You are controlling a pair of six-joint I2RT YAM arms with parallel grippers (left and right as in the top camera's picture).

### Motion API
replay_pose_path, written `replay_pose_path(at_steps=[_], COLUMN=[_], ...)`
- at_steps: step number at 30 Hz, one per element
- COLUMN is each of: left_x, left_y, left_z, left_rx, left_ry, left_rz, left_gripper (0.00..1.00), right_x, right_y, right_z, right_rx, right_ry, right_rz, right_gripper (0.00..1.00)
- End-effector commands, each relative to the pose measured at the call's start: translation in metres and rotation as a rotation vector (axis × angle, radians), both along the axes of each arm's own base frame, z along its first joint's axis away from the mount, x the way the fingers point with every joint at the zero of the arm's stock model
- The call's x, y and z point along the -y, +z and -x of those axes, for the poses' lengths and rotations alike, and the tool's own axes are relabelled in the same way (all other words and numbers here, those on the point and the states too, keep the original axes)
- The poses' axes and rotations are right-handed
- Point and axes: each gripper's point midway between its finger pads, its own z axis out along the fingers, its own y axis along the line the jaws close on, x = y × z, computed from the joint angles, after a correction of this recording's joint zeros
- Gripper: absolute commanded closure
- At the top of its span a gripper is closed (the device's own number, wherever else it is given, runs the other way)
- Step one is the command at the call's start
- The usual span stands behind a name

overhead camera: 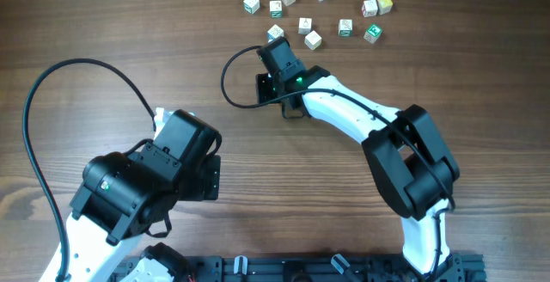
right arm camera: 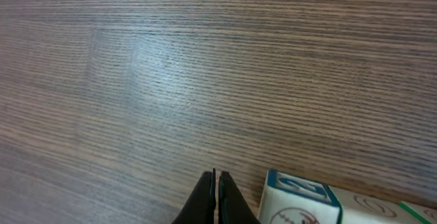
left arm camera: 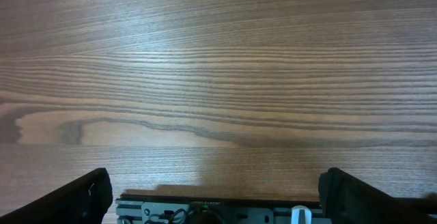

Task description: Form a horizontal line

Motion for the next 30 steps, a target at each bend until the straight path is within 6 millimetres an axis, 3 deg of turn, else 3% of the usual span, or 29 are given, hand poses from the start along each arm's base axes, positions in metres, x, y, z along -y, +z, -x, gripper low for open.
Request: replay_pose_path(at_steps=[1, 30], left_x=[-0.003, -0.003], left_y=[-0.001, -0.001], left_z=[-0.002, -0.001], left_rx=[0.006, 0.006], left_ry=[0.007, 0.007], left_rz=[-0.015, -0.015], left_gripper=[0.00, 0.00], right_x=[-0.002, 0.007], right_y=[-0.004, -0.008], right_z=[-0.010, -0.010], right_rx=[0.010, -0.004], right_ry=[-0.016, -0.069], right_rz=[0.011, 0.047], right_gripper=[0.95, 0.96])
